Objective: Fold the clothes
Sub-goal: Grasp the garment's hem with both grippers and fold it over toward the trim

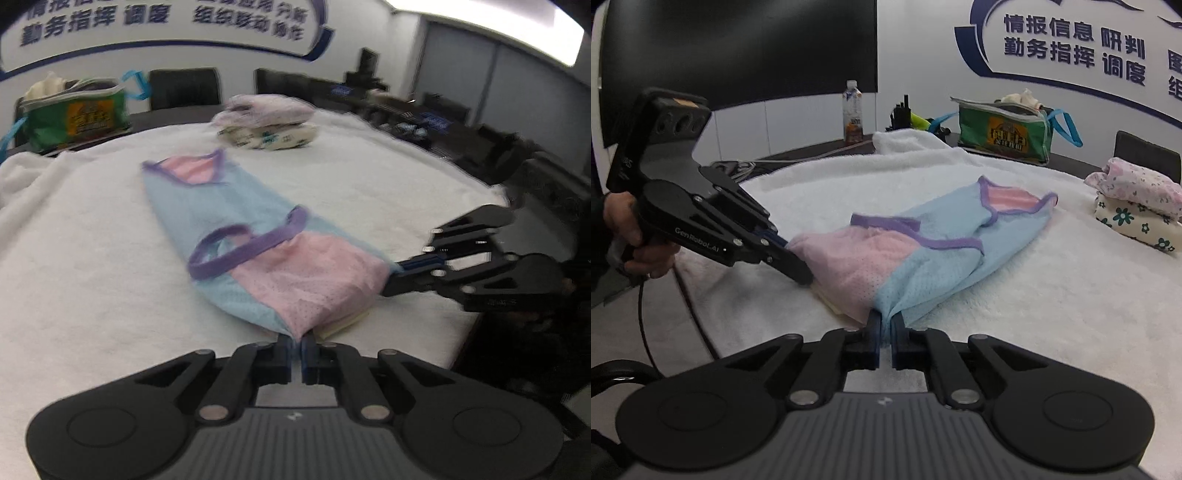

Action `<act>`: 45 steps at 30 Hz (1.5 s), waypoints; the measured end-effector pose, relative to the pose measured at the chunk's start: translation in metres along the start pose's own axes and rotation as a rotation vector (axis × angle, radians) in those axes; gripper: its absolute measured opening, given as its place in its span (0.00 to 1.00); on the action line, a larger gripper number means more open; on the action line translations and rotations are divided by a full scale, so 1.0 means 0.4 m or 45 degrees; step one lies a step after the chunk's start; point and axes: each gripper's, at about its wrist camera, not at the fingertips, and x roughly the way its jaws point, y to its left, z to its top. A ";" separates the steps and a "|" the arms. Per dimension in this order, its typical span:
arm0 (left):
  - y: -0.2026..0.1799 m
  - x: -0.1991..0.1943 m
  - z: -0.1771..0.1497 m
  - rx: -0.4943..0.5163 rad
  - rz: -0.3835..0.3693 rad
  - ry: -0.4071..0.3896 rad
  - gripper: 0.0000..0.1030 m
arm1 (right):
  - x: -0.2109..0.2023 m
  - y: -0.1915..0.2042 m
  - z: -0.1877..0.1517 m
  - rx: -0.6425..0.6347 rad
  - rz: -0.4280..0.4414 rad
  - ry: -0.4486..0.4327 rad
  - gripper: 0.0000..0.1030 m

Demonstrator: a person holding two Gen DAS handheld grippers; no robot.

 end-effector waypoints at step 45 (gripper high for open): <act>0.205 0.185 0.148 -0.675 0.062 -0.039 0.08 | 0.133 -0.301 0.096 0.625 0.151 0.110 0.04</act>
